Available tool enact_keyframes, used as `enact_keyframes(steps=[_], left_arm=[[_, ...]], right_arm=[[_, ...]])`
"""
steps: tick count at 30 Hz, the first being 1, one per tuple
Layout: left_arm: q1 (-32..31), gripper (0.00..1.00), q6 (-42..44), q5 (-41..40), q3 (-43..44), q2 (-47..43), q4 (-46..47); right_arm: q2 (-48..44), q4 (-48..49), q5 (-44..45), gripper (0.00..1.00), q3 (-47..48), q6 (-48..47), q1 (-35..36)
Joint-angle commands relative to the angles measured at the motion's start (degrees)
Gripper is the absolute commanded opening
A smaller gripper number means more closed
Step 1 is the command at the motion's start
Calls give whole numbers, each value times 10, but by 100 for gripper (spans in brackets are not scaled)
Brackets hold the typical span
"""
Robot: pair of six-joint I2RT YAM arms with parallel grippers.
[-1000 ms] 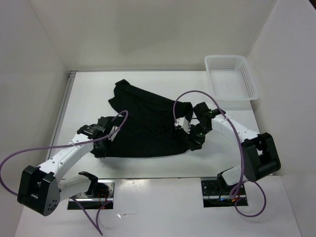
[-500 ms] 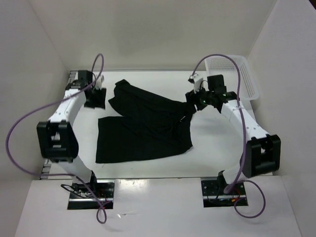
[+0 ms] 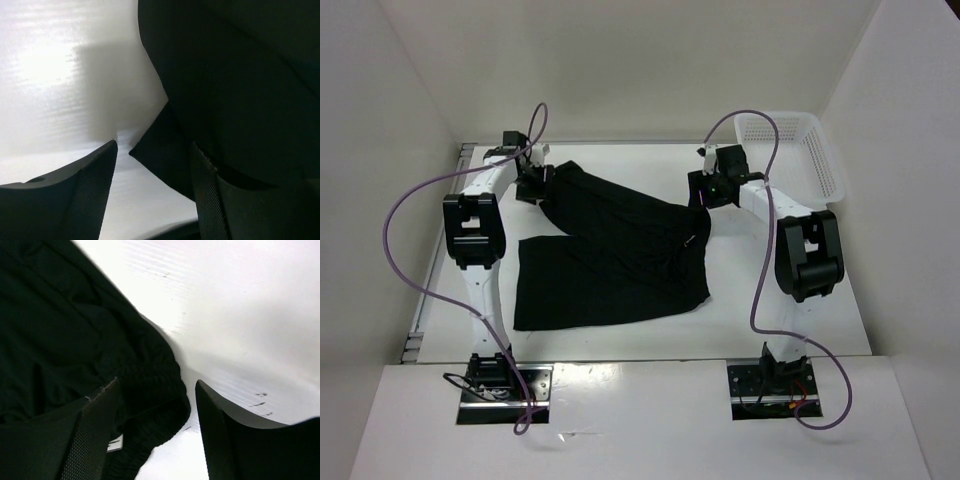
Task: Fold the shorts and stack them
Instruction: Flatten the shorts out
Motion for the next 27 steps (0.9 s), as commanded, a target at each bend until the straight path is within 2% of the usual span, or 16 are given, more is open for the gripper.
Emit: enact_keyframes(steps=[1, 6, 10, 11, 13, 15, 16, 20, 25, 27], left_arm=[[-6, 67, 3, -8, 26, 28, -2], [-11, 59, 3, -15, 3, 44, 19], [-16, 31, 3, -9, -18, 44, 32], [-16, 16, 3, -9, -33, 39, 32], [-16, 6, 3, -9, -61, 10, 32], [-11, 2, 3, -17, -124, -39, 40], [-4, 1, 3, -22, -148, -58, 40], [8, 0, 3, -73, -236, -138, 28], [15, 0, 3, -144, -331, -209, 20], [15, 4, 3, -170, -338, -223, 20]], right_arm=[[15, 37, 22, 68, 30, 16, -1], [32, 21, 16, 69, 30, -3, -1], [44, 9, 16, 65, 23, -17, -1], [44, 9, 16, 64, 18, -17, -1], [44, 9, 16, 60, 13, -30, -1], [37, 4, 16, 45, 7, -30, -1], [31, 4, 11, 30, 0, -30, -1], [25, 10, 10, 0, -15, -30, -1], [25, 26, 41, 0, -10, -36, -1], [30, 26, 41, 0, 8, -41, -1]])
